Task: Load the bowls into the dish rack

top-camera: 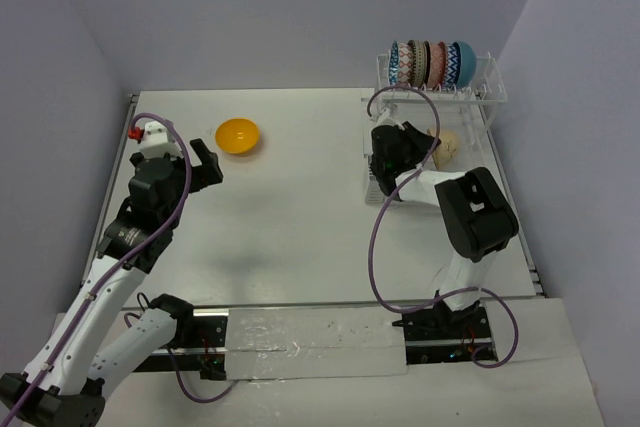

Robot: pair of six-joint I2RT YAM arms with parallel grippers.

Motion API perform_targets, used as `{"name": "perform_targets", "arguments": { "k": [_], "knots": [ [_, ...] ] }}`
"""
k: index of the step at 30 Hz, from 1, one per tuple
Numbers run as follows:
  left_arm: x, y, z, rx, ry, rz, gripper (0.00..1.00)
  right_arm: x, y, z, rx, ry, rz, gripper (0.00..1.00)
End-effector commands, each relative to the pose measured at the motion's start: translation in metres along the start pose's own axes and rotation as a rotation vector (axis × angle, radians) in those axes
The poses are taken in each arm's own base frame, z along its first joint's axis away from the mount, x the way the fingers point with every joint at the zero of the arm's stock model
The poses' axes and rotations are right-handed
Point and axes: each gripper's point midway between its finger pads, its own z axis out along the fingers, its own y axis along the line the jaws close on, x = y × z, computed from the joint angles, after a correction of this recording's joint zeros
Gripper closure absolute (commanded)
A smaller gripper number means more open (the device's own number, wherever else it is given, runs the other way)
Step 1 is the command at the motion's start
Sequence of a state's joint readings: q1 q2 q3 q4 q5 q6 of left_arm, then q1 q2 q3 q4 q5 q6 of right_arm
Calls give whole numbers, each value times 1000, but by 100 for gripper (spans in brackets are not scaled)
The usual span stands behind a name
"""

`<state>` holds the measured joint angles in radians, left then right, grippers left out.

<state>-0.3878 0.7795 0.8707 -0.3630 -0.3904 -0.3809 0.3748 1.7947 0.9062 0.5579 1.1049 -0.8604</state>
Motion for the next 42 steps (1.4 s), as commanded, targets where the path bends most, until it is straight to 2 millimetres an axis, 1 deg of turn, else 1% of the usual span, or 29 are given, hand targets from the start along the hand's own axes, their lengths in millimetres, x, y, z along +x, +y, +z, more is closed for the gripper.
{"name": "perform_targets", "arguments": {
  "k": [1, 2, 3, 5, 7, 11, 15, 18, 20, 21, 23, 24, 26, 27, 29, 30, 32, 33, 35, 36, 37, 38, 39, 40, 41, 42],
  "knots": [
    [-10, -3, -2, 16, -40, -5, 1, 12, 41, -6, -154, -11, -58, 71],
    [-11, -3, -2, 17, -43, -6, 1, 14, 43, -7, -166, -4, -61, 71],
    [-11, -3, -2, 17, -43, -6, 1, 11, 45, -10, -176, -14, -58, 71],
    [-11, -3, -2, 17, -43, -6, 1, 11, 48, -13, -192, -12, -61, 71],
    [-11, -3, -3, 17, -44, -7, 1, 7, 52, -18, -218, -19, -69, 68],
    [-12, -3, -4, 19, -48, -8, 1, 1, 60, -27, -264, -28, -44, 68],
    [-12, -3, -4, 19, -49, -9, 1, -6, 57, -33, -298, -35, 17, 67],
    [-13, -3, -4, 21, -50, -11, 1, -10, 48, -37, -309, -44, 64, 66],
    [-11, -3, -3, 19, -45, -13, 1, -13, 36, -40, -305, -51, 110, 65],
    [-11, -3, -3, 21, -44, -15, 1, -17, 25, -43, -295, -63, 147, 65],
    [-9, -4, -1, 21, -36, -16, 1, -17, 15, -47, -296, -68, 206, 63],
    [-8, -5, -1, 25, -32, -18, 1, -23, 1, -52, -295, -89, 257, 61],
    [-4, -7, 2, 27, -17, -21, 1, -23, -9, -59, -302, -98, 330, 58],
    [-3, -7, 4, 27, -11, -22, 1, -27, -22, -66, -315, -123, 378, 56],
    [3, -10, 9, 34, 15, -30, 1, -24, -30, -75, -336, -124, 455, 51],
    [5, -12, 11, 38, 25, -33, 1, -28, -44, -81, -345, -145, 516, 47],
    [14, -15, 19, 45, 65, -45, 1, -23, -50, -91, -373, -144, 585, 42],
    [17, -16, 21, 48, 79, -50, 1, -22, -65, -99, -390, -170, 644, 37],
    [27, -19, 30, 47, 129, -66, 1, -18, -72, -109, -426, -190, 738, 32],
    [29, -20, 32, 44, 143, -73, 1, -15, -90, -117, -438, -223, 804, 28],
    [37, -19, 39, 26, 172, -87, 1, -15, -88, -124, -481, -241, 833, 26],
    [39, -20, 42, 23, 191, -96, 1, -14, -93, -130, -504, -253, 882, 24],
    [41, -19, 46, 12, 206, -106, 1, -11, -109, -138, -512, -290, 936, 20],
    [49, -18, 53, -6, 237, -121, 1, -9, -111, -144, -539, -293, 977, 17],
    [49, -19, 57, -9, 252, -133, 1, -4, -126, -151, -546, -328, 1034, 14],
    [50, -16, 62, -28, 263, -157, 1, -1, -131, -157, -561, -343, 1079, 11]
  ]
}}
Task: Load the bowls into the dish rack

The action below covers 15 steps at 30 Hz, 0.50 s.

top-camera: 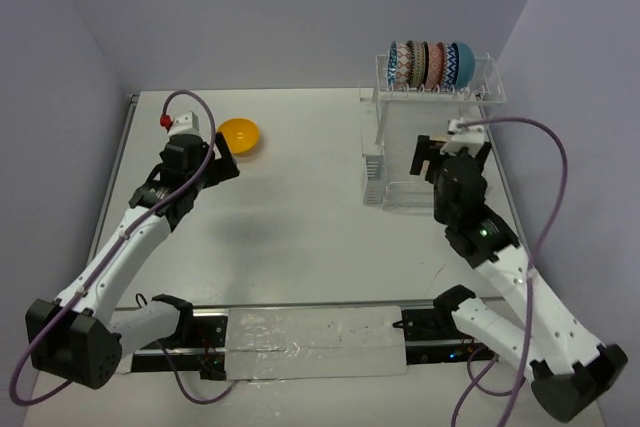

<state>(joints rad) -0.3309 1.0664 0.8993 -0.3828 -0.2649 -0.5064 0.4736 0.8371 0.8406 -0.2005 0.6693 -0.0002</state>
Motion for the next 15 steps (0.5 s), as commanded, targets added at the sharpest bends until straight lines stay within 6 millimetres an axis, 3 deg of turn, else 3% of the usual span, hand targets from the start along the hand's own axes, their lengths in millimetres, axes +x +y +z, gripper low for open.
{"name": "perform_targets", "arguments": {
  "k": [1, 3, 8, 9, 12, 13, 15],
  "knots": [
    [-15, -10, 13, 14, 22, -106, 1, -4, 3, -26, -99, -40, 185, 9],
    [-19, -8, 23, 5, 44, -151, 1, -18, -2, -44, -153, -114, 273, 6],
    [-16, 3, 72, -71, 122, -204, 1, -25, -7, -70, -241, -197, 376, 4],
    [-4, 14, 92, -116, 170, -211, 1, -26, -6, -73, -254, -203, 381, 4],
    [-13, 23, 118, -159, 195, -239, 1, -27, -5, -80, -287, -221, 401, 3],
    [-1, 29, 134, -192, 234, -238, 1, -25, -4, -80, -295, -220, 399, 1],
    [-12, 31, 149, -207, 218, -245, 1, -26, -3, -84, -312, -230, 419, 0]
  ]
}}
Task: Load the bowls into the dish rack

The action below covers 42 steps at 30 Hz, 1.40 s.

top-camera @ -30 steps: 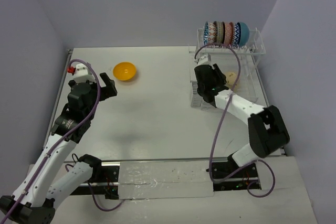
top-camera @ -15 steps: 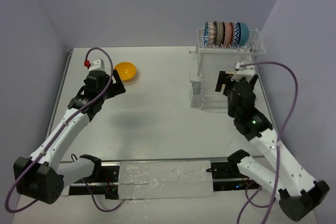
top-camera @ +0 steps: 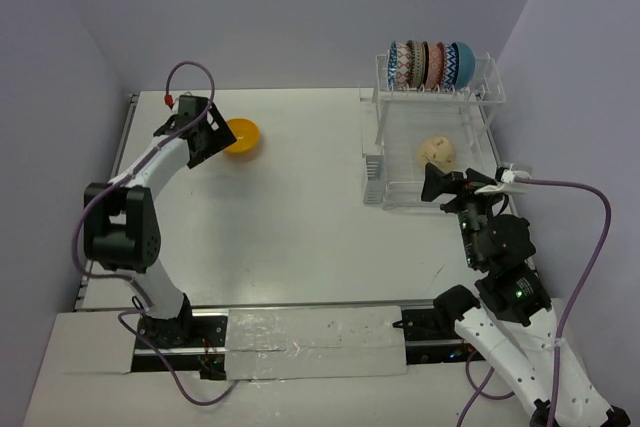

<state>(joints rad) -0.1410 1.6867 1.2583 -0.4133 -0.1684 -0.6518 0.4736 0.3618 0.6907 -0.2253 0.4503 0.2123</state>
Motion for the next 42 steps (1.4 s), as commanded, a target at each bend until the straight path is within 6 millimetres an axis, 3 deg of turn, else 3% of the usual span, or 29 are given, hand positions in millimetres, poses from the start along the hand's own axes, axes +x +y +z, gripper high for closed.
{"name": "perform_targets", "arguments": {
  "k": [1, 4, 6, 12, 23, 25, 27, 31, 34, 37, 38, 40, 41, 42],
  "knots": [
    [-24, -10, 18, -8, -6, -42, 2, 0, 11, -4, -63, -9, 47, 0],
    [-32, -12, 39, -40, -2, -32, 6, -1, 12, -7, -81, -17, 56, 0],
    [-28, -6, 54, -68, 29, -27, 8, 0, 13, -8, -89, -18, 56, 0],
    [-31, -1, 78, -107, 41, -24, 29, 5, 17, -6, -106, 1, 46, 0],
    [-21, -2, 103, -110, 76, -29, 51, 7, 18, -5, -109, 8, 35, 0],
    [-24, -4, 103, -94, 62, -28, 63, 6, 17, -5, -105, 3, 40, 0],
    [-27, -7, 100, -80, 50, -28, 71, 5, 15, -6, -97, 0, 41, 0],
    [-29, -13, 98, -39, 43, -7, 99, 4, 15, -6, -100, -8, 43, 0],
    [-32, -21, 91, 6, 35, 3, 100, 7, 19, -6, -123, 0, 32, 1],
    [-40, -37, 70, 66, -1, 52, 100, 10, 27, -4, -158, 23, 15, 2],
    [-48, -54, 51, 111, -42, 79, 100, 8, 28, -4, -164, 31, 10, 2],
    [-43, -63, 36, 147, -65, 151, 100, 15, 34, 1, -179, 72, -1, 2],
    [-44, -82, 12, 204, -98, 179, 100, 14, 41, 1, -208, 86, -1, 3],
    [-40, -87, 3, 230, -112, 200, 100, 19, 46, 4, -221, 112, -3, 4]
  ]
}}
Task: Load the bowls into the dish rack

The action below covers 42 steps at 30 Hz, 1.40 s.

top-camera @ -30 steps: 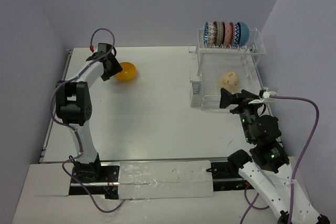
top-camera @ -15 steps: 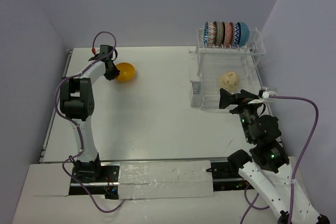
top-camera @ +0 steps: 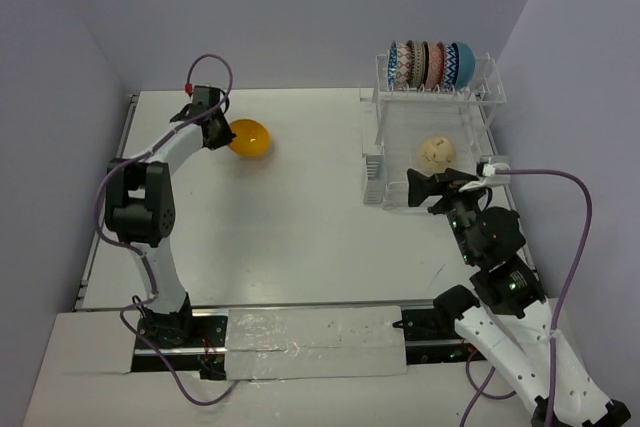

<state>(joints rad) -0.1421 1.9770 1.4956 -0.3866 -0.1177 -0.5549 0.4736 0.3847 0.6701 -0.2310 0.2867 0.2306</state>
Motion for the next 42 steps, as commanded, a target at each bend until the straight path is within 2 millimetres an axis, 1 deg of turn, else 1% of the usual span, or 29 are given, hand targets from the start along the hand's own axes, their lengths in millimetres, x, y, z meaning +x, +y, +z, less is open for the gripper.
{"name": "perform_targets", "arguments": {
  "k": [1, 2, 3, 4, 5, 6, 7, 8, 9, 10, 11, 12, 13, 14, 15, 16, 17, 19, 21, 22, 23, 25, 26, 28, 30, 35, 37, 42],
  "knots": [
    [-36, -75, -92, 246, -211, 144, 100, -7, 26, 6, -108, 40, 9, 6],
    [-24, -77, -98, 264, -206, 169, 100, -6, 30, 8, -121, 53, 13, 7],
    [-25, -86, -111, 301, -242, 189, 100, 0, 34, 13, -126, 89, 14, 7],
    [-21, -93, -123, 331, -261, 229, 100, 1, 37, 15, -133, 107, 25, 7],
    [-18, -108, -151, 394, -298, 259, 100, -2, 41, 17, -142, 119, 30, 8],
    [-6, -112, -159, 429, -291, 292, 100, 6, 46, 22, -160, 163, 29, 9],
    [4, -127, -174, 482, -309, 344, 100, 9, 51, 24, -173, 183, 42, 9],
    [3, -133, -196, 529, -346, 356, 100, 6, 56, 26, -188, 189, 52, 10],
    [15, -137, -203, 570, -337, 380, 100, 13, 62, 31, -211, 226, 55, 12],
    [23, -148, -217, 621, -347, 408, 100, 13, 67, 33, -222, 238, 70, 13],
    [28, -151, -232, 659, -362, 416, 100, 10, 71, 35, -231, 238, 78, 14],
    [33, -156, -241, 698, -363, 428, 100, 17, 80, 37, -270, 272, 84, 16],
    [40, -162, -250, 727, -363, 445, 100, 16, 85, 40, -284, 278, 95, 16],
    [42, -164, -260, 749, -372, 451, 100, 17, 90, 43, -297, 291, 99, 17],
    [44, -166, -266, 763, -374, 460, 100, 19, 96, 44, -319, 305, 106, 19],
    [49, -171, -273, 787, -368, 473, 100, 19, 100, 45, -330, 311, 107, 20],
    [49, -172, -281, 803, -374, 477, 100, 20, 104, 48, -335, 322, 107, 20],
    [54, -176, -292, 835, -381, 493, 100, 17, 113, 51, -357, 325, 121, 20],
    [59, -179, -295, 849, -379, 504, 100, 21, 122, 53, -382, 340, 134, 21],
    [59, -179, -295, 847, -378, 504, 100, 17, 132, 52, -415, 334, 139, 21],
    [61, -180, -295, 848, -373, 509, 100, 20, 136, 54, -422, 342, 140, 22],
    [67, -183, -297, 859, -361, 524, 100, 17, 144, 55, -432, 335, 142, 22],
    [68, -184, -299, 862, -364, 525, 100, 22, 146, 58, -425, 346, 138, 23],
    [71, -185, -302, 868, -365, 533, 100, 23, 149, 60, -418, 353, 139, 24],
    [72, -186, -304, 871, -365, 540, 100, 27, 149, 64, -403, 358, 142, 32],
    [74, -186, -310, 877, -371, 552, 100, 27, 148, 72, -371, 344, 147, 41],
    [75, -186, -312, 878, -376, 555, 100, 27, 150, 73, -374, 344, 151, 51],
    [78, -187, -314, 881, -374, 570, 100, 29, 150, 75, -366, 341, 160, 59]
  ]
}}
